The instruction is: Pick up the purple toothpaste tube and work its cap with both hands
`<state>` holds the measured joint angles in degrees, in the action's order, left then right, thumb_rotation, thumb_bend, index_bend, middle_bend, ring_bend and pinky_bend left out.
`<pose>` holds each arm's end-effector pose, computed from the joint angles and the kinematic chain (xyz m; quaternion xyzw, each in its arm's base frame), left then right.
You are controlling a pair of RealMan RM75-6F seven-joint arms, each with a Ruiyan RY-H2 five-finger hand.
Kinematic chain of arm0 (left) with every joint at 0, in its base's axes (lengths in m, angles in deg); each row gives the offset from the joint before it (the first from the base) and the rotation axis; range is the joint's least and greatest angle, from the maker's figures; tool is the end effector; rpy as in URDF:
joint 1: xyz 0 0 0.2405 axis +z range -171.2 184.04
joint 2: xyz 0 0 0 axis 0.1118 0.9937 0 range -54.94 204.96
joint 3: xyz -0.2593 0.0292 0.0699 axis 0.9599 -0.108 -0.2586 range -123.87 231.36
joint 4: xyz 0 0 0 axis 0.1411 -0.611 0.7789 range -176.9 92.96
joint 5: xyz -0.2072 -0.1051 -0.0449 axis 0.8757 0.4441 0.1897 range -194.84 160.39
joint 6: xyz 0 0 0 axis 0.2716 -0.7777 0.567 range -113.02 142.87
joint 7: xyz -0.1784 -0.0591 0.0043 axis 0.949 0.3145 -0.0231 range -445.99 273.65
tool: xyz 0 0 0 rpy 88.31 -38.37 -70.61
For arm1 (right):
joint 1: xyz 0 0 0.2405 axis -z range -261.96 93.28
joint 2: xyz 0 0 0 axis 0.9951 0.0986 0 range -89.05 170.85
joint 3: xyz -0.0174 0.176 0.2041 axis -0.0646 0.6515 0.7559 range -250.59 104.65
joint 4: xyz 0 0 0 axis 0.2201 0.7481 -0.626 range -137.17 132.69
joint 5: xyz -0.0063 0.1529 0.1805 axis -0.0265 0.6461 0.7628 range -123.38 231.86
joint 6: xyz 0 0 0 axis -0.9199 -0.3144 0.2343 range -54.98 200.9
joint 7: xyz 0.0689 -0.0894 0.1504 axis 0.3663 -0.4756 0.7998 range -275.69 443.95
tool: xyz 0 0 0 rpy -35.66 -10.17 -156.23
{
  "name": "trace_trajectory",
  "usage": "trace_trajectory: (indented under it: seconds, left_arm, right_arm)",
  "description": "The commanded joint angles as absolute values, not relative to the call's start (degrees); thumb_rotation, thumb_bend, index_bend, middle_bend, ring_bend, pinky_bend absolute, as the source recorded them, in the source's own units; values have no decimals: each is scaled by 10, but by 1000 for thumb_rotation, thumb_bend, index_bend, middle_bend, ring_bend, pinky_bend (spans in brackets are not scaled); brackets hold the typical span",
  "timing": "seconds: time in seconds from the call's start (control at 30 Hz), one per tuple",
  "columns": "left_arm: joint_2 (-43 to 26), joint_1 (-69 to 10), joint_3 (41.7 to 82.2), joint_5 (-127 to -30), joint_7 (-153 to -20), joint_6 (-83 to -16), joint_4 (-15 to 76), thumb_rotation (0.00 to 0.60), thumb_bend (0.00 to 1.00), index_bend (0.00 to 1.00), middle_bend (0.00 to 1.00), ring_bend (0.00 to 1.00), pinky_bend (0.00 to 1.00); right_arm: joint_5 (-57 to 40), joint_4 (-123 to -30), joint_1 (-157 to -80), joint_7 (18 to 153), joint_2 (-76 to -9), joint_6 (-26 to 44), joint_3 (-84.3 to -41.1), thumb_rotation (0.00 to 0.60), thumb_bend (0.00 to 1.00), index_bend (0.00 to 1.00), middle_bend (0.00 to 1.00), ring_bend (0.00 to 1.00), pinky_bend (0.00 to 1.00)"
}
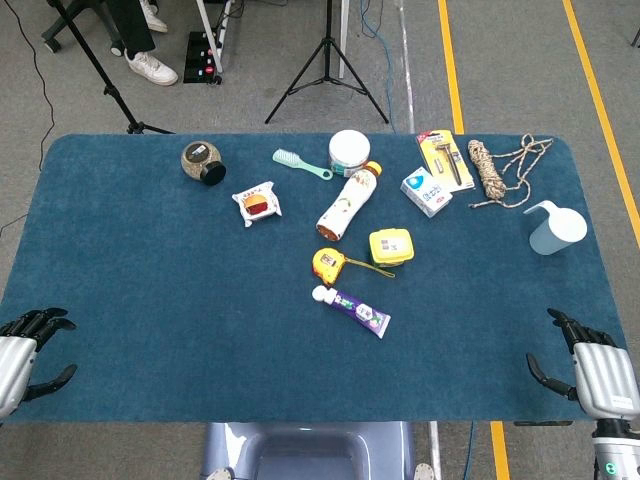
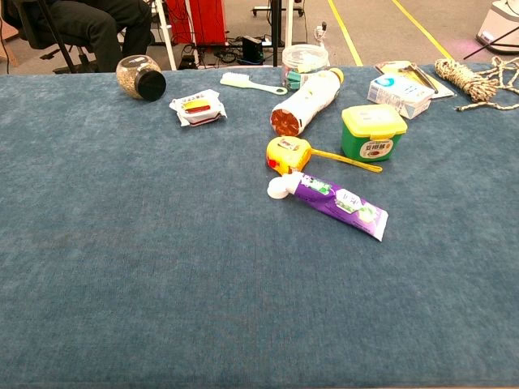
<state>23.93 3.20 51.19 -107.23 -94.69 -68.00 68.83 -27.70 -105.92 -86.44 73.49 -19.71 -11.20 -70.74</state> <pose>-0.2856 0.1919 0.1570 -0.6444 -0.4005 -0.3380 0.5568 -0.3189 -0.2068 0.1403 0.5862 -0.4119 0.3379 0.6103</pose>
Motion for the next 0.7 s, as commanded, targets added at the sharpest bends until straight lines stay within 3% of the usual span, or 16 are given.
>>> trace_trajectory:
  seconds: [0.03,0.7]
  left_arm:
    - [237,29,512,-1071,-948,-673,688,585,217,323,251,207,325]
    - [239,18,530,-1078,-943,-684,693,584,217,323,251,207,325]
  right_arm:
    - [-275,-1060,-865,736,-197,-109,-708,217,423,156,274,333,297]
    - [-302,-1072,-866,781,-199,-114,-707,241,424,165,286,340,318]
